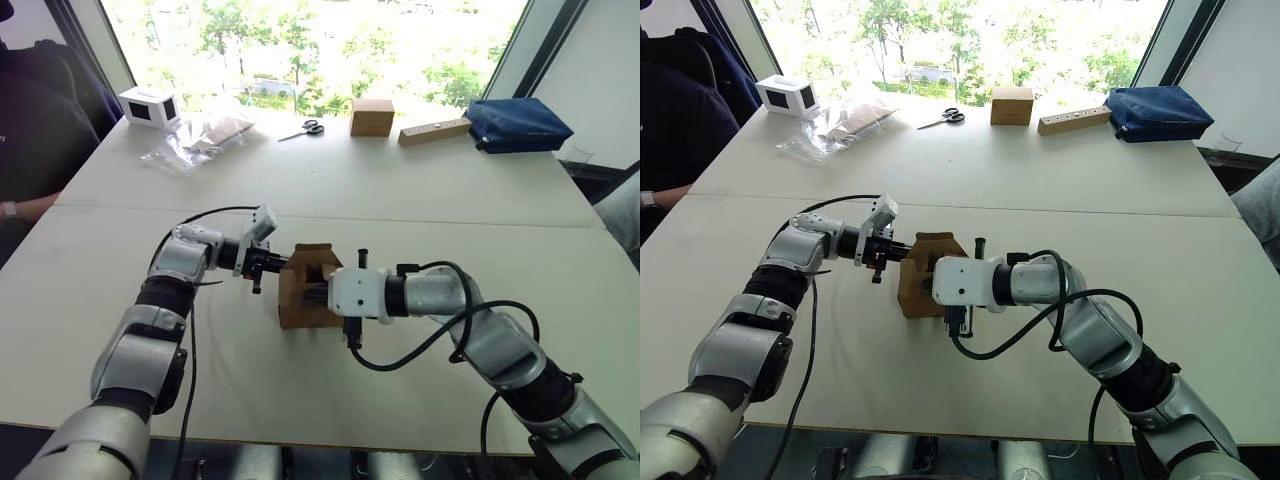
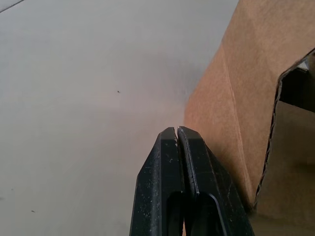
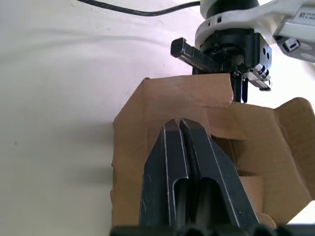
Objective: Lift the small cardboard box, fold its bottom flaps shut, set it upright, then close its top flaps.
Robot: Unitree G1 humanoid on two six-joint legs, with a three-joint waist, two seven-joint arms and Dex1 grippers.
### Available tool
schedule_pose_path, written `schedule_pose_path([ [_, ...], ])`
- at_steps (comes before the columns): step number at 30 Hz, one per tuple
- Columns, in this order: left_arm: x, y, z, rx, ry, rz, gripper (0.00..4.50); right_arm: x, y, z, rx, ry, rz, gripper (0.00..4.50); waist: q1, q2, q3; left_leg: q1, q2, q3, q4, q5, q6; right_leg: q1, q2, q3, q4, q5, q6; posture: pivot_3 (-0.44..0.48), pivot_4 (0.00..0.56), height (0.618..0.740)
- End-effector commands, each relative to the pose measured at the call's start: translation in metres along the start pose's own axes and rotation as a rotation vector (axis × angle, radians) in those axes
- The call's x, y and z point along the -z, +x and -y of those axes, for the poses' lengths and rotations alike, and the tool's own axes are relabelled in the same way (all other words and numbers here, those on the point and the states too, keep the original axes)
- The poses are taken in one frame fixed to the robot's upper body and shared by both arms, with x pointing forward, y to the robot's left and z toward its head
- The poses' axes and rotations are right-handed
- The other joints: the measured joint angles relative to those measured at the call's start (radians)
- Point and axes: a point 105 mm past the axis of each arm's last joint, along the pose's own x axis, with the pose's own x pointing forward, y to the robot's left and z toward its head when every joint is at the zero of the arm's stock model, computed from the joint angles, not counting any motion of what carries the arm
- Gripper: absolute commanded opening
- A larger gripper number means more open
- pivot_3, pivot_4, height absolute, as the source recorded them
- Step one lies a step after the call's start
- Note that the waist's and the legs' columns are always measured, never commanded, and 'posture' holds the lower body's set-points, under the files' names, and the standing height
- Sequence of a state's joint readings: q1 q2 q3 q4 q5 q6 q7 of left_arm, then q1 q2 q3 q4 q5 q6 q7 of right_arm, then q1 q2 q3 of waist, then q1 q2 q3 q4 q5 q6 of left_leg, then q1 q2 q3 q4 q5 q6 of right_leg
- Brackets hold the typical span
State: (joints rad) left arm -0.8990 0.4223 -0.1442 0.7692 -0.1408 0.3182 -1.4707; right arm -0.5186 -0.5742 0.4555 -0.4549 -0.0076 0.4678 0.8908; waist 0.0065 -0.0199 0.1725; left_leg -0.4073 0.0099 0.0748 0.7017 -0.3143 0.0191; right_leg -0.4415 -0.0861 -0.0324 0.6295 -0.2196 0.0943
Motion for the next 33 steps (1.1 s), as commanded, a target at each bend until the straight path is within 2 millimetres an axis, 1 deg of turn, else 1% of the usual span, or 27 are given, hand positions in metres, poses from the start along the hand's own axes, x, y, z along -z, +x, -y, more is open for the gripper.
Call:
schedule_pose_path([
  [1,-0.011,-0.003,0.000,-0.006,0.035,0.027,0.04,-0.007,-0.003,0.008,0.031,0.013,0.035,0.00,0.000,0.000,0.000,0.000,0.000,0.000,0.000,0.000,0.000,0.000,0.000,0.000,0.000,0.000,0.000,0.000,0.150,0.740],
  [8,-0.012,-0.005,-0.001,-0.021,0.034,0.033,0.04,-0.005,0.001,0.010,0.033,0.084,0.052,0.00,0.000,0.000,0.000,0.000,0.000,0.000,0.000,0.000,0.000,0.000,0.000,0.000,0.000,0.000,0.000,0.000,0.150,0.740],
  [12,-0.013,-0.010,-0.003,-0.045,0.030,0.045,0.04,-0.006,0.004,0.012,0.025,0.148,0.077,0.00,-0.002,0.000,0.000,0.000,0.000,0.000,0.000,0.000,0.000,0.000,0.000,0.000,0.000,0.000,0.000,0.000,0.150,0.740],
  [16,-0.013,-0.015,-0.007,-0.090,0.025,0.058,0.04,-0.004,0.005,0.012,0.022,0.169,0.080,0.00,-0.002,0.000,0.000,0.000,0.000,0.000,0.000,0.000,0.000,0.000,0.000,0.000,0.000,0.000,0.000,0.000,0.150,0.740],
  [19,-0.018,-0.030,-0.018,-0.190,0.017,0.098,0.04,-0.005,0.006,0.013,0.019,0.180,0.087,0.00,-0.003,0.000,0.000,0.000,0.000,-0.001,0.000,0.000,0.000,0.000,0.000,0.000,0.000,0.000,0.000,0.000,0.150,0.740],
  [21,-0.024,-0.049,-0.027,-0.284,0.022,0.142,0.04,-0.005,0.006,0.012,0.014,0.182,0.089,0.00,-0.004,0.000,0.000,0.000,0.000,-0.001,0.000,0.000,0.000,0.000,0.000,0.000,0.000,0.000,0.000,0.000,0.150,0.740],
  [23,-0.032,-0.065,-0.030,-0.345,0.024,0.186,0.04,-0.005,0.006,0.012,0.014,0.184,0.091,0.00,-0.009,0.000,0.000,0.000,0.001,-0.001,0.000,0.000,0.000,0.000,0.000,0.000,0.000,0.000,0.000,0.000,0.150,0.740],
  [24,-0.037,-0.073,-0.028,-0.355,0.028,0.210,0.04,-0.005,0.006,0.012,0.015,0.186,0.092,0.00,-0.014,0.000,0.000,0.000,0.001,-0.002,0.000,0.000,0.000,0.000,0.000,0.000,0.000,0.000,0.000,0.000,0.150,0.740],
  [25,-0.044,-0.082,-0.020,-0.356,0.039,0.232,0.04,-0.005,0.006,0.012,0.016,0.190,0.095,0.00,-0.017,0.000,0.000,0.000,0.001,-0.002,0.000,0.000,0.000,0.000,0.000,0.000,0.000,0.000,0.000,0.000,0.150,0.740],
  [26,-0.048,-0.088,-0.014,-0.354,0.048,0.242,0.04,-0.005,0.006,0.013,0.017,0.192,0.097,0.00,-0.019,0.000,0.000,0.000,0.001,-0.002,0.000,0.000,-0.001,0.000,0.000,0.000,0.001,0.000,0.000,0.000,0.150,0.740],
  [27,-0.051,-0.094,-0.003,-0.340,0.057,0.250,0.04,-0.005,0.006,0.013,0.019,0.197,0.101,0.00,-0.022,0.000,0.000,0.000,0.003,-0.002,0.000,0.001,-0.002,0.000,0.000,0.000,0.001,0.000,0.000,0.000,0.150,0.740],
  [30,-0.054,-0.097,0.025,-0.303,0.063,0.243,0.04,-0.006,0.004,0.013,0.019,0.208,0.111,0.00,-0.022,0.000,0.000,0.000,0.003,-0.001,0.000,0.002,-0.005,0.000,-0.001,0.000,0.001,0.000,0.000,0.000,0.150,0.740],
  [32,-0.051,-0.096,0.059,-0.240,0.055,0.229,0.04,-0.005,0.004,0.012,0.012,0.220,0.118,0.00,-0.022,0.000,0.000,0.000,0.003,-0.001,0.000,0.002,-0.005,0.001,-0.001,0.000,0.001,0.000,0.000,0.000,0.150,0.740],
  [33,-0.049,-0.094,0.071,-0.218,0.049,0.218,0.04,-0.005,0.005,0.012,0.008,0.223,0.120,0.00,-0.022,0.000,0.000,0.000,0.003,-0.002,0.000,0.002,-0.005,0.001,-0.001,0.001,0.001,0.000,0.000,0.000,0.150,0.740],
])
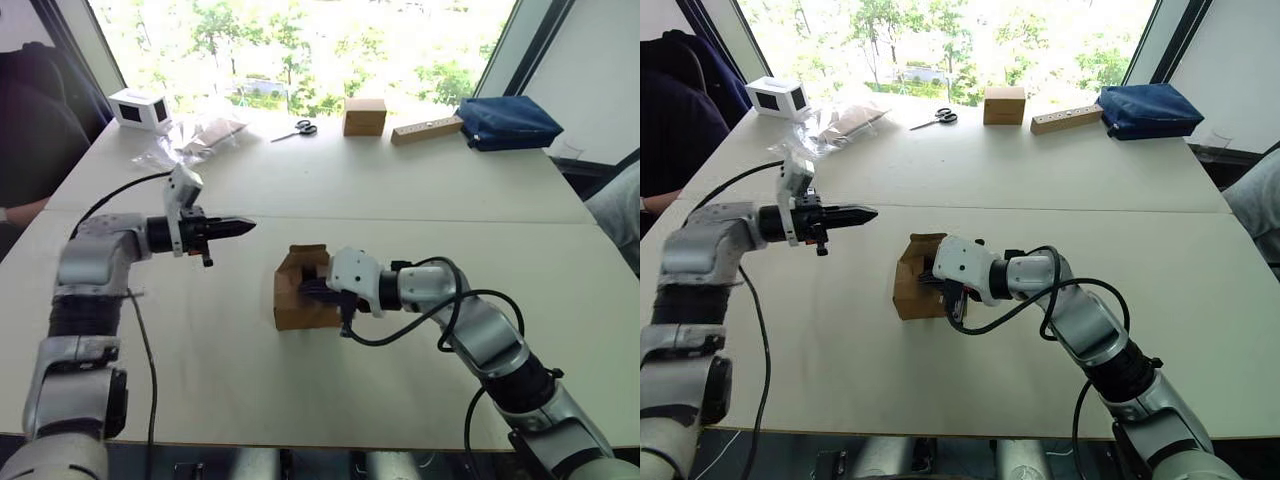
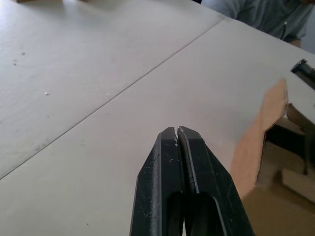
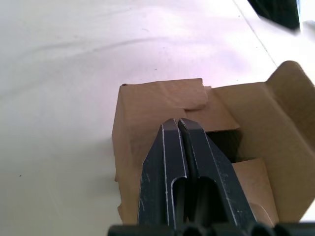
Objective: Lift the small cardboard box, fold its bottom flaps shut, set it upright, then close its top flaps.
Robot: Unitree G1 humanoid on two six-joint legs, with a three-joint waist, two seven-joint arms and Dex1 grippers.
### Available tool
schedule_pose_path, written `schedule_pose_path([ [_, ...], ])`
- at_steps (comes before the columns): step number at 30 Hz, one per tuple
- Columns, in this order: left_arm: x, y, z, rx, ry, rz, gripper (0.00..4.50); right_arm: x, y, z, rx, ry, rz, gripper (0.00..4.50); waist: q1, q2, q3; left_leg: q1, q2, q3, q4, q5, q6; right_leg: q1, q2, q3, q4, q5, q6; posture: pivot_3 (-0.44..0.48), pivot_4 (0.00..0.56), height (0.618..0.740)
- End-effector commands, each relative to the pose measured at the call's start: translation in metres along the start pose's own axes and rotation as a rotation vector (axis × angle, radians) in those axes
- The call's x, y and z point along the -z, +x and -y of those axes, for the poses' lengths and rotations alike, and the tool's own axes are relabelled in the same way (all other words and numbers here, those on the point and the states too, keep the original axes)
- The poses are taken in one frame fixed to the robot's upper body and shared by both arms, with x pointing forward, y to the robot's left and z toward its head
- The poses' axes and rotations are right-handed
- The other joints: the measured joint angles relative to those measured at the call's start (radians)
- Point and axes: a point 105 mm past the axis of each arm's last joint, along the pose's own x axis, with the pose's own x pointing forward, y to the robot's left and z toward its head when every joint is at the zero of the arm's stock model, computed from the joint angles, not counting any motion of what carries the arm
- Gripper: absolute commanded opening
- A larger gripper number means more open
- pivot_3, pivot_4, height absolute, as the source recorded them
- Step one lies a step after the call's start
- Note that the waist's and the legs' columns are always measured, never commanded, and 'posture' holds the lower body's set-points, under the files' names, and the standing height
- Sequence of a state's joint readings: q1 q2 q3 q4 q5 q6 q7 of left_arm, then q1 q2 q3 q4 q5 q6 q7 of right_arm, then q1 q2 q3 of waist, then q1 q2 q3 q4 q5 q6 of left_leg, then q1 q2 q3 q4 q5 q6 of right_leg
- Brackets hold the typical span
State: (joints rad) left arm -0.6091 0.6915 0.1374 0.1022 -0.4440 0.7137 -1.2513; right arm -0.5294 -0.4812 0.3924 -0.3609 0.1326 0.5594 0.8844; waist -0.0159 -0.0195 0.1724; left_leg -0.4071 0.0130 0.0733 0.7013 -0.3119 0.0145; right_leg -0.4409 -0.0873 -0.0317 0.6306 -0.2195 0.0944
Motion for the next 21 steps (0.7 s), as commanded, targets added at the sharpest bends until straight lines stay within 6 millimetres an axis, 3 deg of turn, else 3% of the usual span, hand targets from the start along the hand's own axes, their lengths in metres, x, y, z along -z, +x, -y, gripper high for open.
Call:
schedule_pose_path([
  [1,-0.012,-0.008,0.049,0.103,0.013,0.000,0.04,-0.009,-0.003,0.002,0.003,-0.007,0.042,0.00,0.000,0.000,0.000,0.000,0.000,0.000,0.000,0.000,0.000,0.000,0.000,0.000,0.000,0.000,0.000,0.000,0.150,0.740],
  [8,0.010,0.006,0.080,0.150,-0.031,-0.058,0.04,-0.006,0.003,-0.003,-0.029,0.015,0.048,0.00,0.005,0.000,0.000,0.002,-0.001,-0.001,0.000,-0.001,0.002,0.002,0.000,0.000,0.000,0.000,0.000,0.000,0.150,0.740],
  [21,0.046,0.017,0.081,0.154,-0.011,-0.173,0.04,-0.002,0.003,-0.001,-0.013,0.022,0.039,0.00,0.004,0.000,0.000,0.003,0.000,0.000,-0.001,-0.001,0.001,0.001,0.001,0.000,-0.001,0.000,-0.001,0.000,0.150,0.740],
])
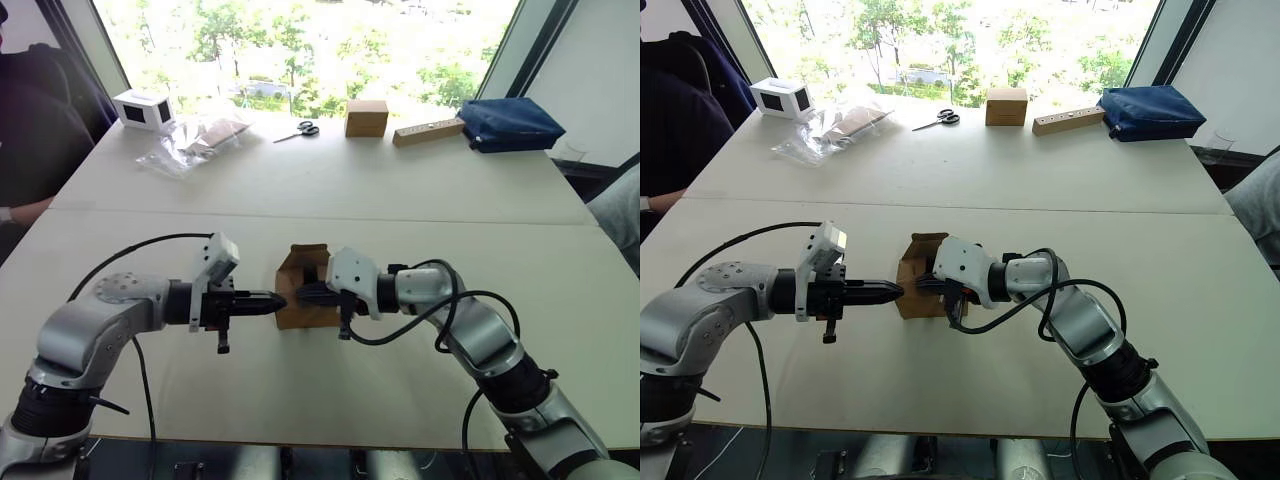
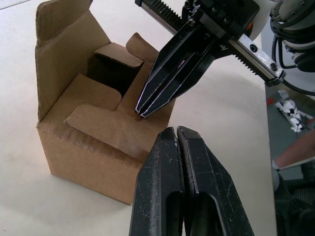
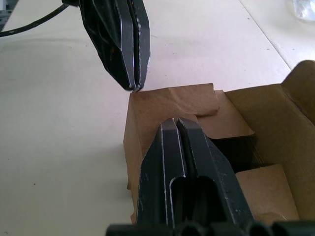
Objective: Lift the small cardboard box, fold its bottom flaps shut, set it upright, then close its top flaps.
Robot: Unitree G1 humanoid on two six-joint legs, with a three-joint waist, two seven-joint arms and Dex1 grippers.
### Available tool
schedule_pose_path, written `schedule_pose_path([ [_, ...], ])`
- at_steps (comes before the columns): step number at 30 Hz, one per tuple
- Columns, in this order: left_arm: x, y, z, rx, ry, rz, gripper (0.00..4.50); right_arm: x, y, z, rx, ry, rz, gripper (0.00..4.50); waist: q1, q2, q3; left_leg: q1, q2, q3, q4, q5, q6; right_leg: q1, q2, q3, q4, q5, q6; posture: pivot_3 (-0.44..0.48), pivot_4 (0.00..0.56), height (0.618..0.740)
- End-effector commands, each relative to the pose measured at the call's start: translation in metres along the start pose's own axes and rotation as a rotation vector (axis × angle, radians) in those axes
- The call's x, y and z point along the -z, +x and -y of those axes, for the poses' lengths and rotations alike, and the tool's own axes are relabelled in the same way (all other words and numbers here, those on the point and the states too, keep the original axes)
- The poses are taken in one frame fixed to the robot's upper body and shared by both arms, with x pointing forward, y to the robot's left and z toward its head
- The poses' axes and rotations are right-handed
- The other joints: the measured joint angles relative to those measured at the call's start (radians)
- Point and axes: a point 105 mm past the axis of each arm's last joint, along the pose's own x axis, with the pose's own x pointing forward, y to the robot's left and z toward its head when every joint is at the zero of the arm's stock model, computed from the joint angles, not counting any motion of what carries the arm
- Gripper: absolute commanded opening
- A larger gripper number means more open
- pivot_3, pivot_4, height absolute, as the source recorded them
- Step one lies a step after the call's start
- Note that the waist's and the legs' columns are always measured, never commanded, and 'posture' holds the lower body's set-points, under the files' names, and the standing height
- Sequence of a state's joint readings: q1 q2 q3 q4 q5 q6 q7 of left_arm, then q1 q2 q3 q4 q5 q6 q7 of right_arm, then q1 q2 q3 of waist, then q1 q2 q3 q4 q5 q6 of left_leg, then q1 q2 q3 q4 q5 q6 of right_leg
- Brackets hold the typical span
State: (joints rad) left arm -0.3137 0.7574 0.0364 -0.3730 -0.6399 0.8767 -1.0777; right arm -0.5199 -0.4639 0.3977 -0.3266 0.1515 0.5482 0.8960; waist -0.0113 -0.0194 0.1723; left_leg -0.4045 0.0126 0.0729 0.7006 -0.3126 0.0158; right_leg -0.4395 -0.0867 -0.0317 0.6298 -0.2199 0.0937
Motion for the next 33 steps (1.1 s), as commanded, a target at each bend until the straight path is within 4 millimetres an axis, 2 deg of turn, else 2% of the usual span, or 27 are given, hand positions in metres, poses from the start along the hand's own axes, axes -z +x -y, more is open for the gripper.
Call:
schedule_pose_path([
  [1,0.004,0.002,-0.001,0.000,0.031,-0.020,0.04,-0.007,-0.002,0.003,0.017,-0.020,0.028,0.00,0.000,0.000,0.000,0.000,0.000,0.000,0.000,0.000,0.000,0.000,0.000,0.000,0.000,0.000,0.000,0.000,0.150,0.740],
  [7,0.008,0.004,-0.007,-0.008,0.028,-0.017,0.04,-0.015,-0.006,0.008,0.029,-0.011,0.059,0.00,0.001,0.000,0.000,0.000,0.000,0.000,0.000,0.000,0.000,0.000,0.000,0.000,0.000,0.000,0.000,0.000,0.150,0.740],
  [10,0.012,0.007,-0.008,-0.008,0.023,-0.022,0.04,-0.034,-0.020,0.016,0.030,0.015,0.134,0.00,0.001,0.000,0.000,0.000,0.000,0.000,0.000,0.000,0.000,0.000,0.000,0.000,0.000,0.000,0.000,0.000,0.150,0.740],
  [13,0.013,0.009,-0.009,-0.009,0.023,-0.019,0.04,-0.054,-0.034,0.031,0.035,0.048,0.209,0.00,0.000,0.000,0.000,0.000,0.000,0.000,0.000,0.000,0.001,0.000,0.000,0.000,0.000,0.000,0.000,0.000,0.150,0.740],
  [17,0.014,0.010,-0.012,-0.021,0.028,-0.018,0.04,-0.074,-0.040,0.067,0.129,0.078,0.281,0.00,-0.001,0.000,0.000,0.000,0.000,0.000,0.000,-0.001,0.001,0.000,0.000,0.000,0.000,0.000,0.000,0.000,0.150,0.740],
  [20,0.014,0.011,-0.012,-0.020,0.031,-0.017,0.04,-0.067,-0.031,0.088,0.194,0.037,0.194,0.00,0.001,0.001,0.000,0.001,0.000,0.000,-0.001,-0.001,0.002,0.000,0.000,0.000,0.000,0.000,0.000,0.000,0.150,0.740],
  [23,0.014,0.012,-0.012,-0.019,0.033,-0.015,0.04,-0.044,-0.015,0.098,0.198,-0.032,0.030,0.00,-0.003,0.001,0.000,0.001,0.000,0.001,-0.001,-0.001,0.001,0.000,0.000,0.001,0.000,0.000,0.000,0.000,0.150,0.740],
  [29,0.015,0.012,-0.012,-0.021,0.034,-0.012,0.04,-0.017,-0.004,0.079,0.085,-0.038,-0.082,0.00,-0.001,0.001,0.000,0.000,0.000,0.001,-0.001,0.000,0.000,-0.001,0.000,0.001,0.000,0.000,0.000,0.000,0.150,0.740],
  [33,0.016,0.012,-0.013,-0.027,0.034,-0.012,0.04,-0.023,-0.007,0.062,0.025,-0.024,-0.034,0.00,-0.001,0.001,0.000,0.000,0.000,0.001,-0.001,0.000,0.001,0.000,-0.001,0.001,0.000,0.000,0.000,0.000,0.150,0.740],
])
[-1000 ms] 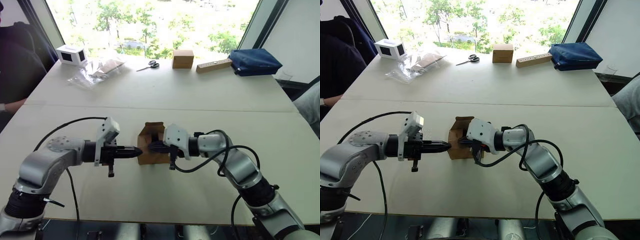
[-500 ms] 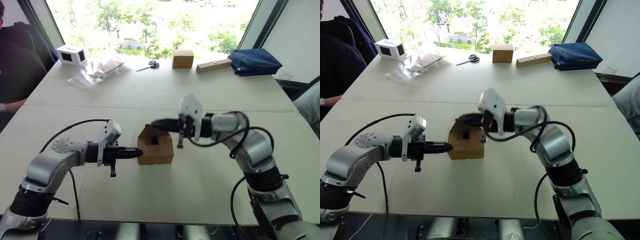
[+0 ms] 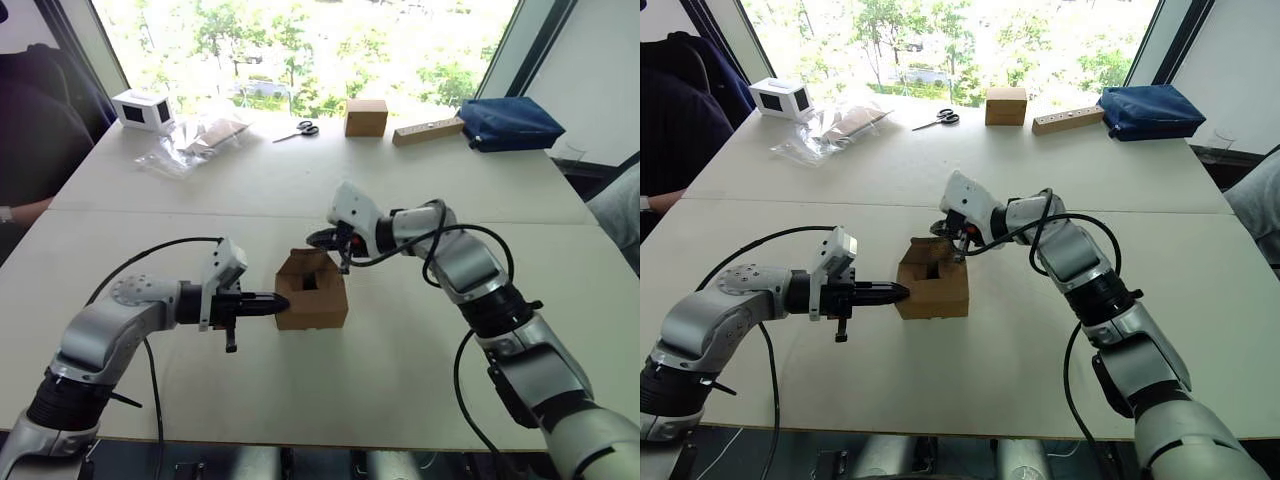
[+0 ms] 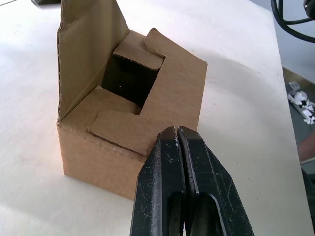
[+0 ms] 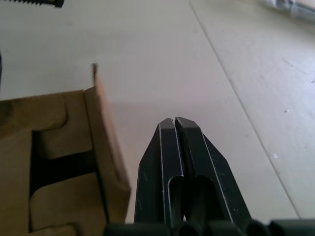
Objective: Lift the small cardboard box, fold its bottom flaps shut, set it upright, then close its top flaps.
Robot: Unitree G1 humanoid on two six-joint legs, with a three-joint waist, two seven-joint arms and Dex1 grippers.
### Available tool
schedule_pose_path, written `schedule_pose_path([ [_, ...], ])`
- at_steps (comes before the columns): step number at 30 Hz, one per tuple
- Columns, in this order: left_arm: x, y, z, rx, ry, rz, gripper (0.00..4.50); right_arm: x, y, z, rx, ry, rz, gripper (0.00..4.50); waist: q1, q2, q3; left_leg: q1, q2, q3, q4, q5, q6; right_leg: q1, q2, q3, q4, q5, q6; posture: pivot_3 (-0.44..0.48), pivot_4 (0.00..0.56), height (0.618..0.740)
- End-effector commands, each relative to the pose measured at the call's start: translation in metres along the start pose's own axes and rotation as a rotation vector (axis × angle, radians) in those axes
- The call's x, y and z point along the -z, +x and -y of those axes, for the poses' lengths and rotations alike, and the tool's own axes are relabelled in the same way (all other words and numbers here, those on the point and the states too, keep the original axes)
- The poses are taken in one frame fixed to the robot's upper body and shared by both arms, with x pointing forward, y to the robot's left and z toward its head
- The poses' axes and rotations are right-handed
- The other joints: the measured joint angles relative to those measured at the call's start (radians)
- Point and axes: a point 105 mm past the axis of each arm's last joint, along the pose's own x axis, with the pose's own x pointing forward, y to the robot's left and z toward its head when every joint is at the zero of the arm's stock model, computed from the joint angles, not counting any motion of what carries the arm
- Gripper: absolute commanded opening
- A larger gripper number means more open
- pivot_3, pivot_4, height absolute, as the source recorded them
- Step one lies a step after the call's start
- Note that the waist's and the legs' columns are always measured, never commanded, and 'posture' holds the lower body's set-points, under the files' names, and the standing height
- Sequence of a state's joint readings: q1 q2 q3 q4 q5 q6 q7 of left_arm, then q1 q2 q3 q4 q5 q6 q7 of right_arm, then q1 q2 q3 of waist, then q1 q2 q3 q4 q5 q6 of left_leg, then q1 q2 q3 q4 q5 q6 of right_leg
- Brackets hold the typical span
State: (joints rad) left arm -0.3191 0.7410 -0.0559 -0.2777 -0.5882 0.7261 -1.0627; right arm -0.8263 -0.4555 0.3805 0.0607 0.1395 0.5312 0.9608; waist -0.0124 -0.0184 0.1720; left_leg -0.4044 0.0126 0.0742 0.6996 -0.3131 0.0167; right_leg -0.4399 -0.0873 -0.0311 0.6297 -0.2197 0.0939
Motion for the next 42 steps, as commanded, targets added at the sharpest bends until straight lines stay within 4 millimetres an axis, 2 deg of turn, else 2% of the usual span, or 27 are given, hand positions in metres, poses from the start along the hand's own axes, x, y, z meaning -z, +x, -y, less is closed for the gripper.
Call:
schedule_pose_path([
  [1,0.004,0.000,-0.002,-0.016,0.001,-0.014,0.04,-0.022,-0.010,-0.015,-0.051,-0.038,0.084,0.00,0.000,0.000,0.000,0.000,0.000,0.000,0.000,0.000,0.000,0.000,0.000,0.000,0.000,0.000,0.000,0.000,0.150,0.740],
  [9,0.002,-0.001,-0.002,-0.016,0.007,-0.015,0.04,-0.019,-0.020,-0.042,-0.082,-0.011,0.092,0.00,0.001,0.000,0.000,0.000,0.000,0.000,0.000,0.000,0.001,0.000,0.000,0.000,0.000,0.000,0.000,0.000,0.150,0.740],
  [14,-0.003,-0.002,-0.004,-0.021,0.008,0.002,0.04,-0.013,-0.015,-0.048,-0.072,0.006,0.076,0.00,0.000,0.000,0.000,0.000,0.000,0.000,0.000,0.000,0.001,0.000,0.000,0.000,0.000,0.000,0.000,0.000,0.150,0.740],
  [20,-0.039,-0.012,-0.012,-0.033,-0.037,0.166,0.04,-0.011,-0.013,-0.045,-0.046,0.003,0.067,0.00,0.002,0.000,0.000,0.000,0.000,0.000,0.000,0.000,0.001,0.000,0.000,0.000,0.000,0.000,0.000,0.000,0.150,0.740],
  [24,-0.052,-0.012,-0.025,-0.083,-0.047,0.224,0.04,-0.011,-0.013,-0.045,-0.042,0.002,0.069,0.00,0.001,0.000,0.000,0.000,0.000,-0.001,0.000,0.000,0.001,0.000,0.000,0.000,0.000,0.000,0.000,0.000,0.150,0.740],
  [33,-0.038,0.011,-0.042,-0.132,-0.033,0.184,0.04,-0.017,-0.014,-0.044,-0.030,-0.001,0.087,0.00,0.001,0.000,0.000,0.000,0.000,0.000,0.000,0.000,0.000,0.000,0.000,0.000,0.000,0.000,0.000,0.000,0.150,0.740],
  [38,-0.031,0.017,-0.042,-0.118,-0.040,0.172,0.04,-0.025,-0.022,-0.047,-0.022,-0.016,0.119,0.00,0.001,0.000,0.000,0.000,0.000,0.000,0.000,0.000,0.000,0.000,0.000,0.000,0.000,0.000,0.000,0.000,0.150,0.740],
  [42,-0.034,0.020,-0.038,-0.100,-0.035,0.172,0.04,-0.032,-0.032,-0.061,-0.068,-0.025,0.138,0.00,0.002,0.000,0.000,0.000,0.000,-0.001,0.000,0.000,0.000,0.000,0.000,0.000,0.000,0.000,0.000,0.000,0.150,0.740],
])
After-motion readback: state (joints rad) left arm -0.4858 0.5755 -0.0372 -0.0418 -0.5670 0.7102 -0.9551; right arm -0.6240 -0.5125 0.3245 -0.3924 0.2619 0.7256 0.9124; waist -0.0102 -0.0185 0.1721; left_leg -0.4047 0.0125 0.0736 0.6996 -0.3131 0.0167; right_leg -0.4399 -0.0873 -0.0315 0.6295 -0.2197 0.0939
